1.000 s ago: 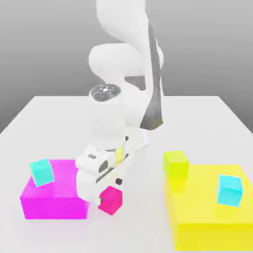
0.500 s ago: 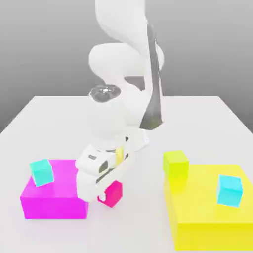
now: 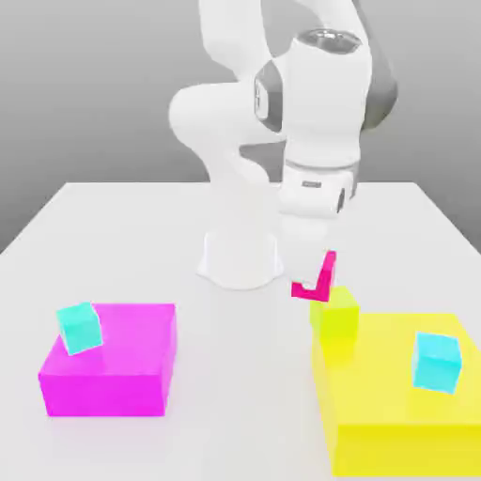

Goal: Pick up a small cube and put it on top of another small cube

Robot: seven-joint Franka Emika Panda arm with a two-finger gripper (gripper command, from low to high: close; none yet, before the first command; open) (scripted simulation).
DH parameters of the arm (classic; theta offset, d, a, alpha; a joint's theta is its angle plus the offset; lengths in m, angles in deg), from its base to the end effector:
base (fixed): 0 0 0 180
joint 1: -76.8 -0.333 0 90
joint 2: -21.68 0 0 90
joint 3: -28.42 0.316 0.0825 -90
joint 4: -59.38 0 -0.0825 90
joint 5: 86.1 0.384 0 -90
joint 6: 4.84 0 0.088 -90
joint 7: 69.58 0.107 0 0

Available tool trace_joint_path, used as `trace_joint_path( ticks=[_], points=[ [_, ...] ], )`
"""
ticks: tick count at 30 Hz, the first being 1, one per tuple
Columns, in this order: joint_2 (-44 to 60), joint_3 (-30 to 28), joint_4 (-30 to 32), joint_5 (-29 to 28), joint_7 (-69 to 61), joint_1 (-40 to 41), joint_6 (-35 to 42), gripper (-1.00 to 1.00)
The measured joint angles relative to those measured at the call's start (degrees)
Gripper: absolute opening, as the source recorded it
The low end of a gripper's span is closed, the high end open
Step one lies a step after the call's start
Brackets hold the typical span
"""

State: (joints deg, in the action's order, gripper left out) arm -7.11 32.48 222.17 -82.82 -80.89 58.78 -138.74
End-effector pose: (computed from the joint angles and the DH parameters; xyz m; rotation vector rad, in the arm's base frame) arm 0.3172 0.1265 0.3347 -3.0235 -0.8274 0.0043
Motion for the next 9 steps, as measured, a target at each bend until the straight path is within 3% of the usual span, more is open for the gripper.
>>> trace_joint_path(
  ticks=[5,6,9],
  points=[
    [5.86,1.34,2.55,0.35,0.45,-0.72,-8.45,-1.00],
    [7.40,1.46,3.11,0.33,0.48,-0.68,-10.55,1.00],
    [7.40,1.46,3.11,0.33,0.48,-0.68,-10.55,1.00]
  ],
)
